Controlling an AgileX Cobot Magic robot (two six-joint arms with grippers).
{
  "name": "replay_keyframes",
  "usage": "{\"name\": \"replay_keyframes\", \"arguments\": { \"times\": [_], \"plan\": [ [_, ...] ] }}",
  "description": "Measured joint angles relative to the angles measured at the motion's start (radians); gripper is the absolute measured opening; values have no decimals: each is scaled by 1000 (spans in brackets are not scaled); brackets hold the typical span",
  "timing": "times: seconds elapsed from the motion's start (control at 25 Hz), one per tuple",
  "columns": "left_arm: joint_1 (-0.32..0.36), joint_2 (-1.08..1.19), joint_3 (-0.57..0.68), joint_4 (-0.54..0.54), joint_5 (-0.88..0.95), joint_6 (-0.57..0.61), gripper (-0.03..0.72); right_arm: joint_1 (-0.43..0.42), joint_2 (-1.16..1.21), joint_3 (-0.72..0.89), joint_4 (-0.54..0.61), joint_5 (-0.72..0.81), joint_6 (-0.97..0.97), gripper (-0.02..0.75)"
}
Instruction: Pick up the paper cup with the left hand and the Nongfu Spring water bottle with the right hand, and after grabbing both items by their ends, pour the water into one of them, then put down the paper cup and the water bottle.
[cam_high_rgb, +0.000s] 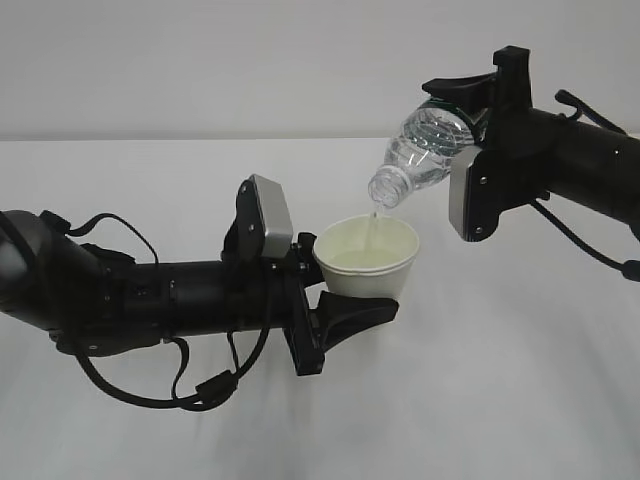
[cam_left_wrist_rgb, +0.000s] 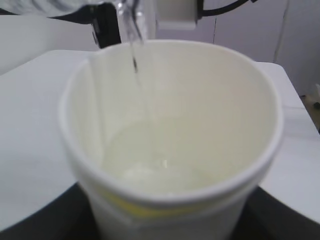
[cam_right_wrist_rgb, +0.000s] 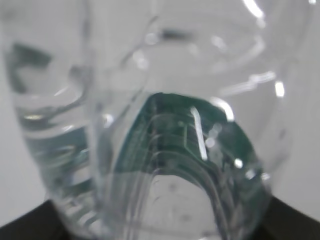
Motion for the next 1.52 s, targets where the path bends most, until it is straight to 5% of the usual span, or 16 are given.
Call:
{"name": "replay_keyframes", "arguments": {
  "times": [1.52],
  "plan": [
    [0, 0, 0, -19, 22, 0, 430, 0, 0, 0, 0, -6, -6, 447]
  ]
}}
